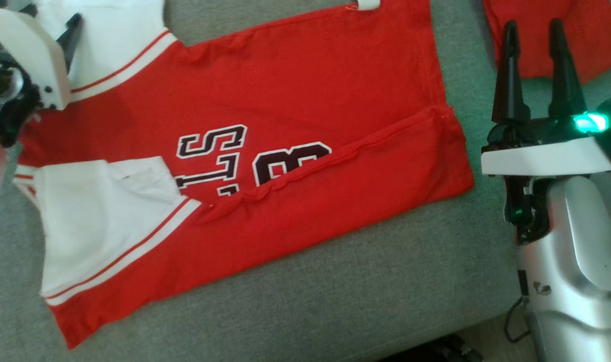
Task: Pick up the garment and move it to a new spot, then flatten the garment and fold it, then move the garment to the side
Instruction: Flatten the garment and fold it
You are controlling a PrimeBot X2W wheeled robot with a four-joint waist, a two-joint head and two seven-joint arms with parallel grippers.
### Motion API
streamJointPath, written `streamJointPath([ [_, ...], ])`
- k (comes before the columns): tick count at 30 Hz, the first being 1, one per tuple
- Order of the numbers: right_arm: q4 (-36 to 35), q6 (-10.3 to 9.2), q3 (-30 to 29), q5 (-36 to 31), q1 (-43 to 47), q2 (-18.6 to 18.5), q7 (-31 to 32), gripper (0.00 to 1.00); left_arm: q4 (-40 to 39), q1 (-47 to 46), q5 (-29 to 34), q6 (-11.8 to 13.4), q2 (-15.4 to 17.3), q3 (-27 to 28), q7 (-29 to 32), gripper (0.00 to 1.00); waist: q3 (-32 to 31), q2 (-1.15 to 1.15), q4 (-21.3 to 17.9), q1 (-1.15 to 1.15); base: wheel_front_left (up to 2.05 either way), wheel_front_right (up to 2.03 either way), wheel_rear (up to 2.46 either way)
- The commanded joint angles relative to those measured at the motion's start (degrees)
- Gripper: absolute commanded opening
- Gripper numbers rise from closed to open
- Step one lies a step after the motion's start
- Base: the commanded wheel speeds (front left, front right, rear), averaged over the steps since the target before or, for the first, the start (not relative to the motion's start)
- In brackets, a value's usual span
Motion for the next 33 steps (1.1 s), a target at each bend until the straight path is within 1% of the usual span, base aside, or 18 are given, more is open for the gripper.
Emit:
streamJointPath([
  [1,-2.3,-0.04,0.9,0.5,-1.1,0.1,-0.3,1.0,0.1,-3.4,-0.7,0.1,3.3,1.4,0.7,1.0,0.8,0.0,-0.9,-0.01,0.0,0.0,0.0],
  [3,-2.5,-0.04,0.7,0.6,-1.2,0.1,-0.3,1.0,2.0,-4.3,-1.3,0.1,3.4,0.9,1.3,1.0,1.2,0.0,-1.3,-0.01,0.0,0.0,0.0],
  [11,-3.0,-0.04,0.3,0.6,-0.8,0.1,-0.3,1.0,7.6,-6.7,-2.7,0.1,4.3,-0.7,0.0,1.0,2.3,0.0,-2.5,-0.01,0.0,0.0,0.0],
  [14,-3.0,-0.04,0.2,0.4,-0.7,0.1,-0.3,1.0,9.3,-6.7,-4.2,0.1,3.7,-1.4,1.0,1.0,2.4,0.0,-2.5,-0.01,0.0,0.0,0.0],
  [15,-3.0,-0.04,0.1,0.3,-0.7,0.1,-0.3,1.0,9.5,-6.6,-5.0,0.1,3.3,-1.7,1.8,0.49,2.3,0.0,-2.4,-0.01,0.0,0.0,0.0],
  [16,-3.0,-0.04,0.1,0.3,-0.7,0.1,-0.3,1.0,9.5,-6.6,-5.0,0.1,3.3,-1.7,1.8,0.49,2.3,0.0,-2.4,-0.01,0.0,0.0,0.0],
  [17,-2.9,-0.04,-0.1,0.2,-0.7,0.1,-0.3,1.0,9.4,-6.4,-5.8,0.1,3.0,-2.1,2.5,0.0,2.3,0.0,-2.3,-0.01,0.0,0.0,0.0],
  [20,-2.5,-0.04,-0.7,-0.7,-0.8,0.1,-0.3,1.0,8.3,-6.0,-8.3,0.1,2.5,-3.0,3.1,0.0,1.8,0.0,-1.5,-0.01,0.0,0.0,0.0],
  [23,-1.8,-0.04,-0.6,-2.2,-1.3,0.1,-0.3,1.0,6.9,-6.0,-9.2,0.1,2.4,-4.0,0.4,0.0,0.8,0.0,-0.5,-0.01,0.0,0.0,0.0],
  [27,0.5,-0.04,-0.6,-5.2,-2.3,0.1,-0.3,1.0,4.0,-5.7,-10.5,0.1,1.6,-5.0,-6.2,0.0,-1.4,0.0,1.7,-0.01,0.0,0.0,0.0],
  [31,6.5,-0.04,-0.9,-10.1,-4.4,0.1,0.0,1.0,0.7,-5.1,-10.5,0.1,1.0,-6.8,-13.3,0.0,-4.0,0.0,4.8,-0.01,0.0,0.0,0.0],
  [33,9.6,-0.04,-1.5,-12.4,-6.1,0.1,1.9,1.0,-1.0,-4.6,-10.5,0.1,0.7,-7.8,-16.2,0.0,-5.2,0.0,6.5,-0.01,0.0,0.0,0.0],
])
